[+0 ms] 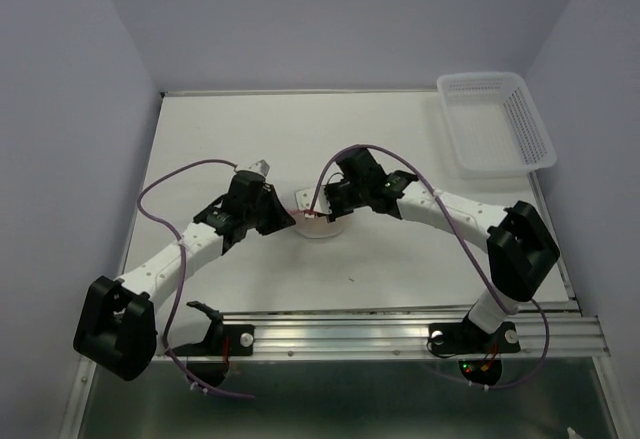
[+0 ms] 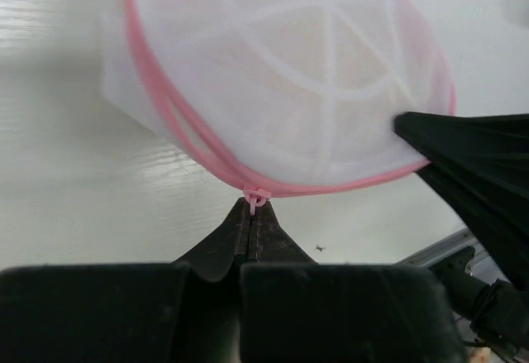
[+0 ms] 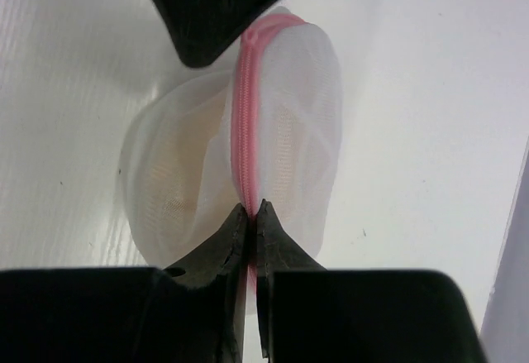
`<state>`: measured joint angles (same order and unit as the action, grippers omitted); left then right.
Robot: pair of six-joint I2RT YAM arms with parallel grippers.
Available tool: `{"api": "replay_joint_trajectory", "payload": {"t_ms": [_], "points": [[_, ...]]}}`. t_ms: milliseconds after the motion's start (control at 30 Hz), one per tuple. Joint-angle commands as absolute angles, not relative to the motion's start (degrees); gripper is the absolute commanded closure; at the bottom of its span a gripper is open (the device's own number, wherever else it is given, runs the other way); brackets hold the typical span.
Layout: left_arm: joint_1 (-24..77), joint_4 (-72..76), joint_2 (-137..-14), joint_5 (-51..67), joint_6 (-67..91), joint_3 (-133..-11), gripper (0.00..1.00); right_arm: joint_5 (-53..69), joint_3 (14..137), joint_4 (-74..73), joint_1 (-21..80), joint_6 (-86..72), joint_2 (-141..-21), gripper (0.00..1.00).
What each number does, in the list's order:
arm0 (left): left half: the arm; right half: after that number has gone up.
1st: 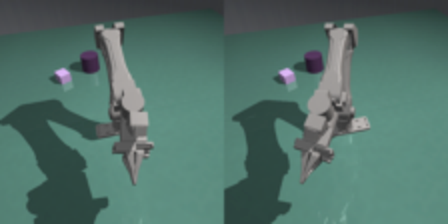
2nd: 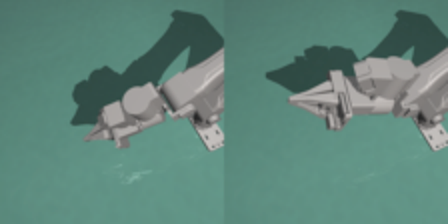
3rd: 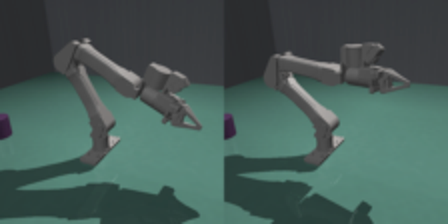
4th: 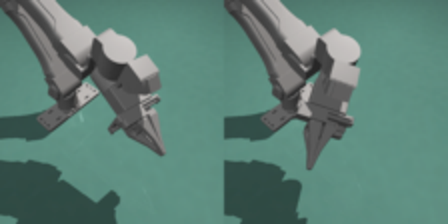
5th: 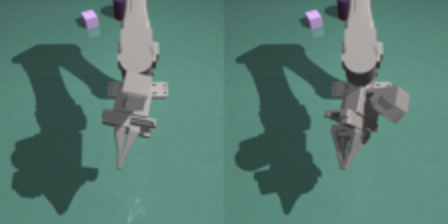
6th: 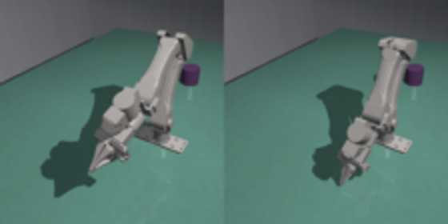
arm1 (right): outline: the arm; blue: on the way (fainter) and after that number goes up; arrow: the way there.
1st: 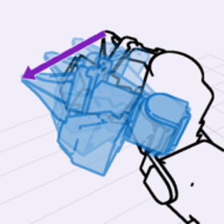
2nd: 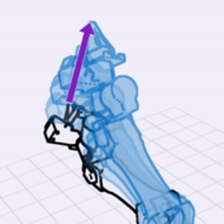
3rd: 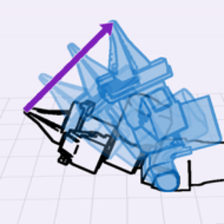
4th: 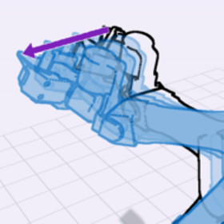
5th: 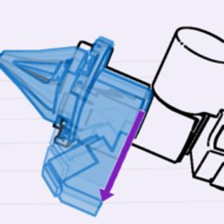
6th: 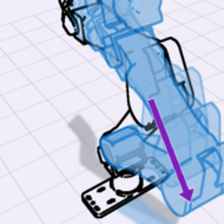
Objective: Place the bra in the laundry bag and zip it closed
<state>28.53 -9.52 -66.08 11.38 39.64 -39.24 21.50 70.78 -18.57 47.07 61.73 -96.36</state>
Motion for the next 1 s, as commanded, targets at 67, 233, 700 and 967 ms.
{"api": "replay_joint_trajectory", "payload": {"t_ms": [67,233,700,967], "points": [[22.51,-9.94,-67.23,8.70,40.52,-38.41,1.00,24.60,67.86,-16.43,42.01,65.30,-91.76,0.97],[19.87,-8.97,-69.87,4.22,39.20,-39.72,1.00,27.77,65.66,-17.49,39.64,68.46,-89.84,0.97],[22.15,-5.01,-68.64,9.58,36.65,-45.17,1.00,42.87,72.59,-17.05,35.07,51.52,-89.47,0.15],[24.87,-10.28,-65.30,6.24,39.90,-46.50,1.00,38.25,72.77,-13.45,46.40,49.06,-87.89,0.00]]}}
